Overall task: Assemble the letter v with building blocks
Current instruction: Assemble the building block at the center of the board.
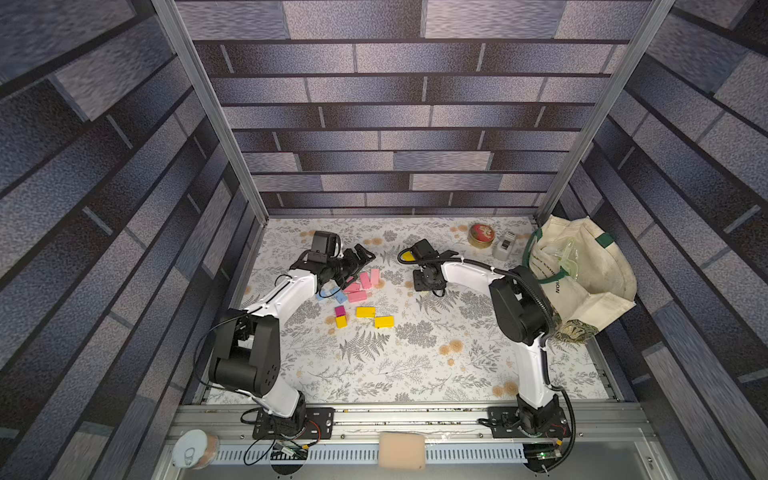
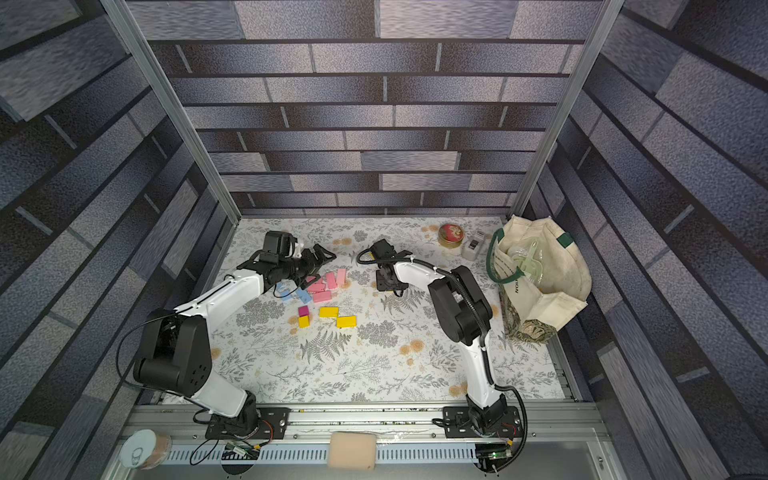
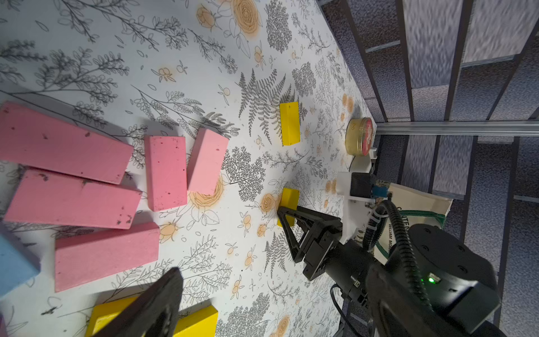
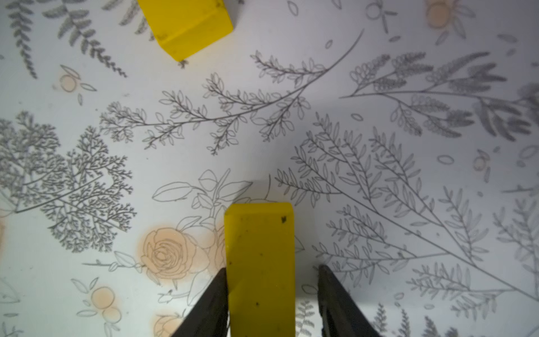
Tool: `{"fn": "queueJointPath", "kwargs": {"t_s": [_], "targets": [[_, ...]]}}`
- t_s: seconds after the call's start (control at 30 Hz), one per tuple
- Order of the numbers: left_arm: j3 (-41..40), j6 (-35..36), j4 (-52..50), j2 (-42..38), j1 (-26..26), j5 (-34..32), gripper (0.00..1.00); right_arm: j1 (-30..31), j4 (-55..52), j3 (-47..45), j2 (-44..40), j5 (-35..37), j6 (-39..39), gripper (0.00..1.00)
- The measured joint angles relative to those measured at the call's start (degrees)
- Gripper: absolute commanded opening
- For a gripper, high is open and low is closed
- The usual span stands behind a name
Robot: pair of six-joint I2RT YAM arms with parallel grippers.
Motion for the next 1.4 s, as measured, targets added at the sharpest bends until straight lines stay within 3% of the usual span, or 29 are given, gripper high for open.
{"fn": "queueJointPath", "kwargs": {"t_s": [0.17,0.43,0.63,0.8,1.4], "targets": [[0.39,-0.02,-0.46,0.11,1.16,1.53,1.0,-0.5,-0.02,0.44,0.13,-0.37,-6.99,0.21],[0.61,-0.15,-1.14,0.11,2.84,4.42,1.0,-3.76,-5.68,6.84,3.02,-5.6,-23.02,0.21],[0.44,-1.53,-0.48,0.11,2.84,6.08,1.0,-6.54,-8.9,13.46,6.82,-8.11,-29.77,0.21],[0.44,-1.73,-0.44,0.11,2.89,6.36,1.0,-7.13,-10.47,18.23,9.81,-8.74,-31.93,0.2],[0.44,-3.1,-0.35,1.84,2.89,7.67,1.0,-6.8,-10.21,20.74,11.45,-10.45,-29.49,0.22]]}}
